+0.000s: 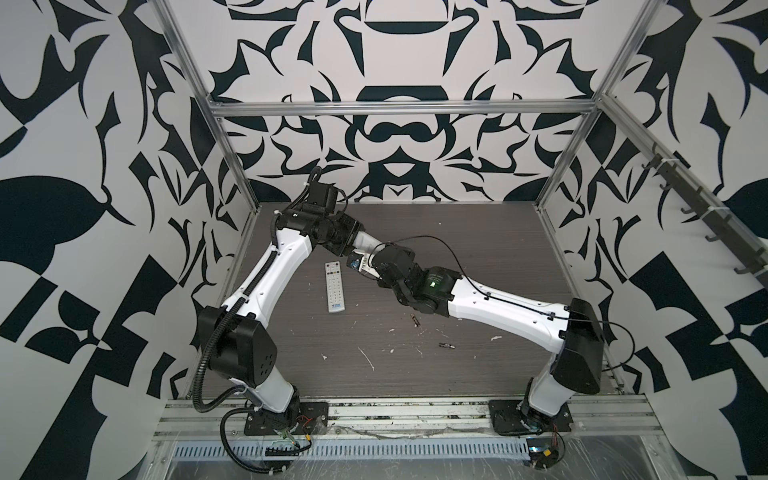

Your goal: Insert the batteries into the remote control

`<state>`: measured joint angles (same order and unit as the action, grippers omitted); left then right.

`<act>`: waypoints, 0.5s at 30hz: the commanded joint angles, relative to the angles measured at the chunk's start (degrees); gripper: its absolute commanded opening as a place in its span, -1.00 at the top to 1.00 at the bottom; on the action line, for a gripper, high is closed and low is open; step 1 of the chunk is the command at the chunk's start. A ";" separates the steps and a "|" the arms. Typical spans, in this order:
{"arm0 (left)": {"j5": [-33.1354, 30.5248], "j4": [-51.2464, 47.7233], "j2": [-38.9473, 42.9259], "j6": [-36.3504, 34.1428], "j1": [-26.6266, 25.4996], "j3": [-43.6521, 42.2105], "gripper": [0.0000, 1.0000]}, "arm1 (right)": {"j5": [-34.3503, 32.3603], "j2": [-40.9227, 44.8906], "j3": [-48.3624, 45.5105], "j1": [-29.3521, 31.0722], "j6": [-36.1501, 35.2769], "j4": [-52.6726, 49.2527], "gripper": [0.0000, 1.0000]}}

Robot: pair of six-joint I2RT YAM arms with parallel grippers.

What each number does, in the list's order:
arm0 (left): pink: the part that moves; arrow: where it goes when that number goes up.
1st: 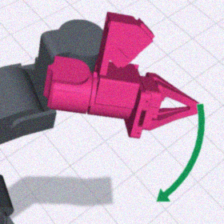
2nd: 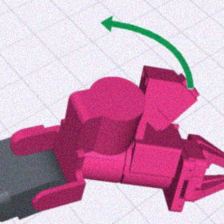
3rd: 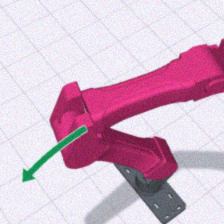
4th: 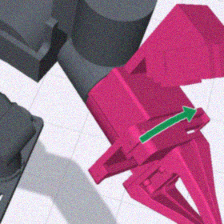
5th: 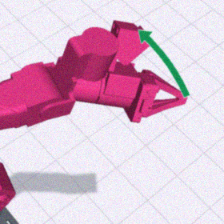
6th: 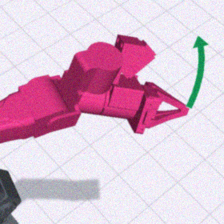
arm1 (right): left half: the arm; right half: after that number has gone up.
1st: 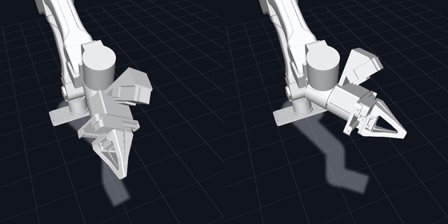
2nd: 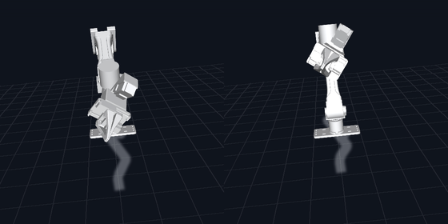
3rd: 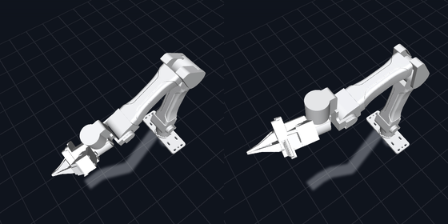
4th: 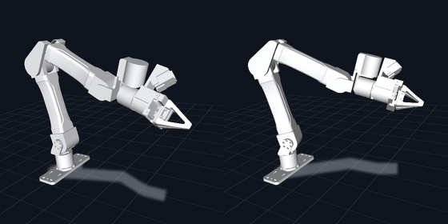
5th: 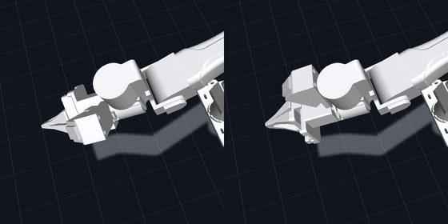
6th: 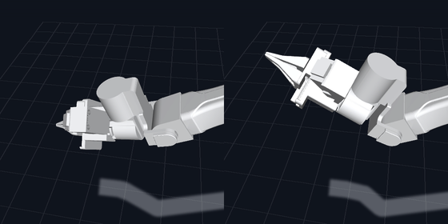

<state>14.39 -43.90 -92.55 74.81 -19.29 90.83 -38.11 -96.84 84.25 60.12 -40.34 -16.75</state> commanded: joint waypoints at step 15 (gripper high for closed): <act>1.42 3.35 2.24 0.25 -0.13 -0.93 0.62 | -2.70 1.79 -1.62 0.35 -3.35 4.09 1.00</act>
<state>14.68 -41.95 -92.51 74.59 -19.29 90.41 -40.07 -96.82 82.96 60.14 -42.30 -13.85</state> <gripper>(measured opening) 0.513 0.518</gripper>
